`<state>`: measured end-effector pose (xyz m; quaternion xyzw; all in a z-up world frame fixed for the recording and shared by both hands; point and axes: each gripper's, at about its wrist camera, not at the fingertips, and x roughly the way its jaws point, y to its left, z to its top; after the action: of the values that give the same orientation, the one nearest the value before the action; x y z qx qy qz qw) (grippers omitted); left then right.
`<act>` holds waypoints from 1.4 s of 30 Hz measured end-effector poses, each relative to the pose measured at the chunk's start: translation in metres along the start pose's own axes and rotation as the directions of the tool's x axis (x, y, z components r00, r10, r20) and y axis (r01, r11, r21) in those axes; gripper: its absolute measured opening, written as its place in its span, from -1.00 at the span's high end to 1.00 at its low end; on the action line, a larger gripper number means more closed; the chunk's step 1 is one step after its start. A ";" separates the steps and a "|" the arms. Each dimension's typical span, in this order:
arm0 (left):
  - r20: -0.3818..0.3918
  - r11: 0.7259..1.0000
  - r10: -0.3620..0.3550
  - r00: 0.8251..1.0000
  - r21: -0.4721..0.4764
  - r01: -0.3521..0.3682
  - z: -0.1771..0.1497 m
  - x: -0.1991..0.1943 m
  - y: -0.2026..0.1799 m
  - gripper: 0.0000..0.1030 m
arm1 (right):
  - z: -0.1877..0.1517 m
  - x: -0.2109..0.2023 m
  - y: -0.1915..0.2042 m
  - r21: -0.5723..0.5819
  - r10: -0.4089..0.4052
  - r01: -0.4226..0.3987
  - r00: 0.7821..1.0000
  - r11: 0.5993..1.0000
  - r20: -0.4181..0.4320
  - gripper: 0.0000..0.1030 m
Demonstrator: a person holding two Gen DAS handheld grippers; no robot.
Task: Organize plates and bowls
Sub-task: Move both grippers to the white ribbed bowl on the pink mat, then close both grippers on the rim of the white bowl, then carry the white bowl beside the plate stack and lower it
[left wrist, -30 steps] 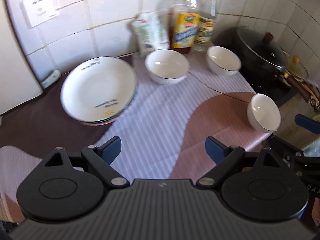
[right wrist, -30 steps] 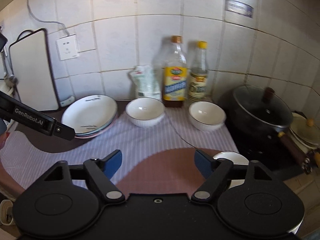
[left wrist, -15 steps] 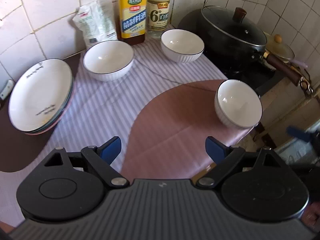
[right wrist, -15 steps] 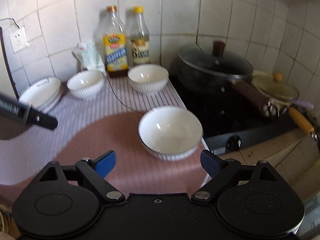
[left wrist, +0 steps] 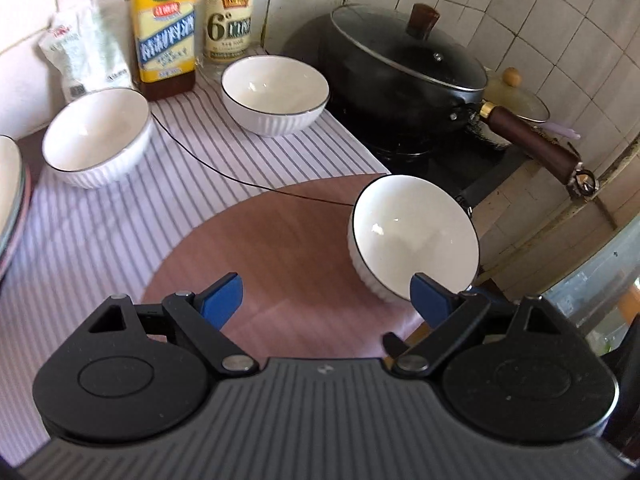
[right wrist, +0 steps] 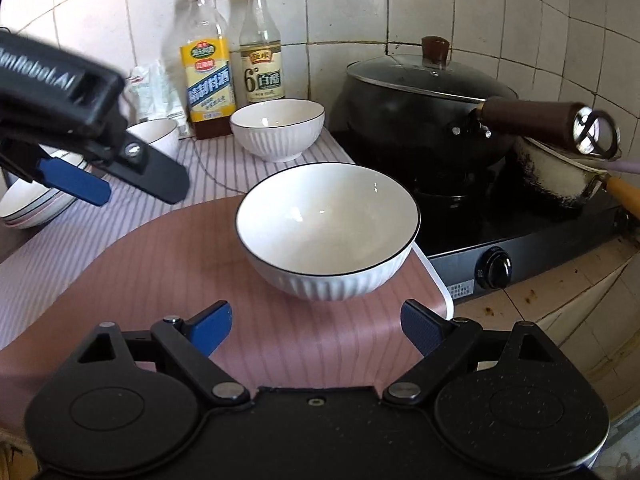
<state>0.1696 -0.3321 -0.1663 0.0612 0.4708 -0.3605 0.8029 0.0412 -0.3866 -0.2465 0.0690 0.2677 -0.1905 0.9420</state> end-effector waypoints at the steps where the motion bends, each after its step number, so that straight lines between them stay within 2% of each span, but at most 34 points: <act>1: -0.003 1.000 -0.007 1.000 -0.004 0.007 0.001 0.006 -0.002 -0.75 | -0.001 0.006 0.000 0.006 -0.004 0.004 1.000 1.000 0.003 -0.82; 5: -0.034 0.998 -0.044 0.998 -0.036 0.042 0.006 0.032 -0.006 -0.67 | 0.000 0.023 0.001 0.001 -0.013 0.013 1.000 1.000 0.028 -0.82; 6: -0.039 0.998 -0.050 0.998 -0.044 0.048 0.007 0.039 -0.006 -0.58 | 0.000 0.026 0.001 0.003 -0.016 0.016 0.999 1.000 0.040 -0.82; 8: -0.054 0.996 -0.062 0.997 -0.060 0.059 0.009 0.051 -0.006 -0.37 | -0.001 0.033 -0.001 0.009 -0.020 0.019 0.998 1.000 0.064 -0.82; 9: -0.058 0.995 -0.078 0.995 -0.064 0.074 0.009 0.056 -0.006 -0.09 | -0.001 0.035 -0.002 0.013 -0.025 0.024 0.997 1.000 0.075 -0.82; 10: -0.056 0.993 -0.099 0.993 -0.065 0.096 0.010 0.059 -0.005 0.02 | -0.001 0.038 -0.004 0.018 -0.024 0.023 0.996 1.000 0.086 -0.84; 11: -0.057 0.993 -0.109 0.992 -0.062 0.105 0.010 0.063 -0.006 0.03 | -0.001 0.041 -0.005 0.023 -0.016 0.014 0.996 1.000 0.091 -0.84; 12: -0.061 0.992 -0.113 0.992 -0.062 0.109 0.010 0.066 -0.006 0.17 | -0.002 0.043 -0.005 0.026 -0.009 0.007 0.995 1.000 0.098 -0.84; 13: -0.065 0.991 -0.118 0.991 -0.065 0.114 0.010 0.068 -0.007 0.43 | -0.002 0.044 -0.005 0.028 -0.005 0.002 0.994 1.000 0.107 -0.84; 15: -0.081 0.992 -0.115 0.990 -0.065 0.110 0.011 0.071 -0.008 0.61 | -0.002 0.045 -0.004 0.024 -0.001 -0.002 0.992 1.000 0.129 -0.85; 27: -0.088 0.997 -0.072 0.994 -0.042 0.069 0.010 0.051 -0.009 0.64 | 0.003 0.040 0.003 0.038 0.019 -0.024 0.992 0.999 0.122 -0.86; 39: -0.059 0.993 -0.068 0.996 -0.097 0.063 0.011 0.000 0.012 0.65 | 0.017 0.009 0.035 -0.021 0.041 -0.038 0.987 0.999 0.158 -0.86; 42: -0.040 0.989 -0.061 0.997 -0.136 0.055 0.008 -0.012 0.021 0.66 | 0.020 0.002 0.046 -0.035 0.051 -0.046 0.985 0.998 0.164 -0.86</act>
<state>0.1848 -0.3135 -0.1575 0.0011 0.5132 -0.3496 0.7838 0.0707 -0.3499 -0.2296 0.0448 0.1901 -0.1684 0.9662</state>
